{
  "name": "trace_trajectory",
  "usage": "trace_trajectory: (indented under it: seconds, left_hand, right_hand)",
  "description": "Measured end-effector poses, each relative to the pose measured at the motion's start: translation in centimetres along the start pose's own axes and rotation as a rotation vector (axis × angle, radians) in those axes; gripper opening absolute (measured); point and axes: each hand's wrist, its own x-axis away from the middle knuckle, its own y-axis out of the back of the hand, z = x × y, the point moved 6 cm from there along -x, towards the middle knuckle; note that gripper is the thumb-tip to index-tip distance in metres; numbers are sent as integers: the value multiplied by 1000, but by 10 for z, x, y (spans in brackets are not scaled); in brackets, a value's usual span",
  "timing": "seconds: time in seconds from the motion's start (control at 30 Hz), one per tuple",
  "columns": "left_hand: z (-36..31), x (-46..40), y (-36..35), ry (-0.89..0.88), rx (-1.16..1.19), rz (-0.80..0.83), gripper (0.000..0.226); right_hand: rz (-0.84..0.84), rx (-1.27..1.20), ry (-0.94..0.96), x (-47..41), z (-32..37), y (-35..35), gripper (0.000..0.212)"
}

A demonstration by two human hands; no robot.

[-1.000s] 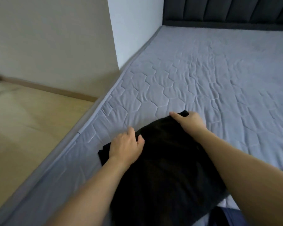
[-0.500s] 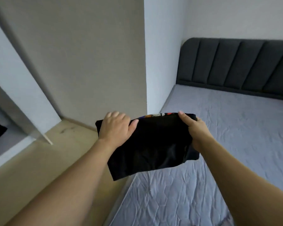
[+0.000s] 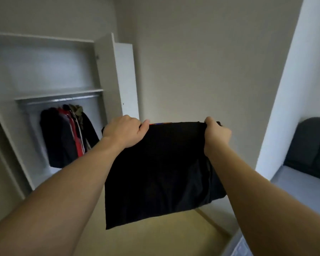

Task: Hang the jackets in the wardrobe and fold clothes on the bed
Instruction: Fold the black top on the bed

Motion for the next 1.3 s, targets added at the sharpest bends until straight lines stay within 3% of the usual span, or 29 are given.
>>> trace_trajectory:
  seconds: [0.27,0.43,0.53,0.7,0.83,1.0,1.3]
  left_hand:
    - [258,-51,-49,84,-183,-1,72]
    - [372,-83,-87,-140,-239,0,48]
    - [428,-102,-133,-159,-300,71,40]
    - [534,-148,-207,9,-438,175,27]
    - [627,-190,-247,241,-520,148,28]
    - [726,-237,-281,445,-691,113,32]
    - [921,-315,-369,478,-759,9,27]
  right_hand:
    - [138,-20,-94,-20,-66,-295,18]
    - [151,-37,-160,-42,-103,-438,16]
    - [191,-35,-185,-68,-127,-518,16]
    - [414,-10,-163,-113,-166,-670,23]
    - [538,-69,-333,-139,-188,-794,16]
    - [694,-67,-326,-164,-193,-948,12]
    - [883,-21,-392,-200,-233,-1183,14]
